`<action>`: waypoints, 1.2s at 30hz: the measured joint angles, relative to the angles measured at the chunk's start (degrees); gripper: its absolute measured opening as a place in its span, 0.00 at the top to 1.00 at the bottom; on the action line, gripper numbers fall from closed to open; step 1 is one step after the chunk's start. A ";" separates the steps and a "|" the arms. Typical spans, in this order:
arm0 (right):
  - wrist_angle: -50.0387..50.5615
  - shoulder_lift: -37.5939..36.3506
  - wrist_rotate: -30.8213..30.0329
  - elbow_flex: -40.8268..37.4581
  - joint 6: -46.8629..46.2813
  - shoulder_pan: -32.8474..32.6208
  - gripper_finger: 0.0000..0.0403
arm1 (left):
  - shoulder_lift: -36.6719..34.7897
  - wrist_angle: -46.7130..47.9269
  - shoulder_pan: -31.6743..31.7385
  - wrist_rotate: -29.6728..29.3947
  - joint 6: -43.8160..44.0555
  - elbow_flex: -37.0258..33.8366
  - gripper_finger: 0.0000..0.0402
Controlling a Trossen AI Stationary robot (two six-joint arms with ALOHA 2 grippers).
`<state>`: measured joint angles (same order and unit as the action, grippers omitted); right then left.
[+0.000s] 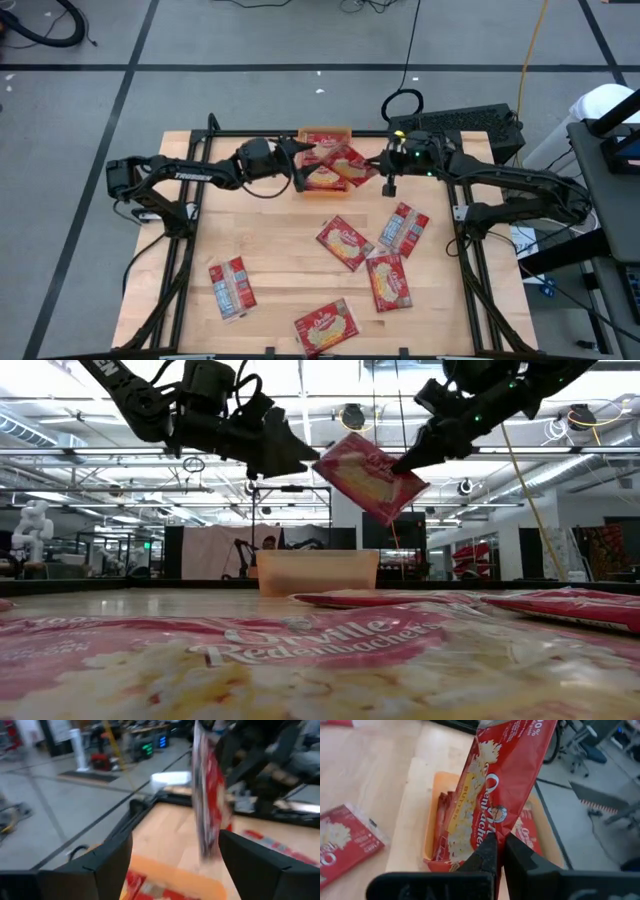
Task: Sort popcorn bags into baskets
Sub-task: Put the red popcorn bag into the orange bin
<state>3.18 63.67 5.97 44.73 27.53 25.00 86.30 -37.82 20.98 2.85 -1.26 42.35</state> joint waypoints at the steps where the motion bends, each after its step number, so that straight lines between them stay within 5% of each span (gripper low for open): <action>1: -0.73 0.78 -0.03 0.00 0.79 -0.37 1.00 | 0.00 -0.70 0.46 2.13 0.04 0.00 0.25; 7: -8.40 4.79 -0.11 0.00 6.18 -2.30 0.99 | 0.00 -2.67 1.61 11.83 -0.10 0.02 0.44; 15: -15.95 6.80 -2.44 0.00 6.76 -3.39 0.99 | -0.49 -2.58 2.19 13.62 -1.96 0.02 0.94; 20: -16.24 5.20 -2.79 0.04 -3.69 -3.35 0.91 | -4.41 1.31 3.45 14.02 -1.41 0.01 0.93; 27: -17.32 3.26 -2.77 0.02 -18.39 -1.57 0.68 | -15.01 13.93 7.74 13.77 -6.84 -1.02 0.96; 36: -27.06 6.52 6.27 0.02 -25.60 0.04 0.35 | -16.57 -12.32 8.94 20.23 0.56 -13.60 0.96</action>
<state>-23.88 70.20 12.24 44.75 1.93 25.04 69.73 -50.15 29.92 23.09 -0.70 28.74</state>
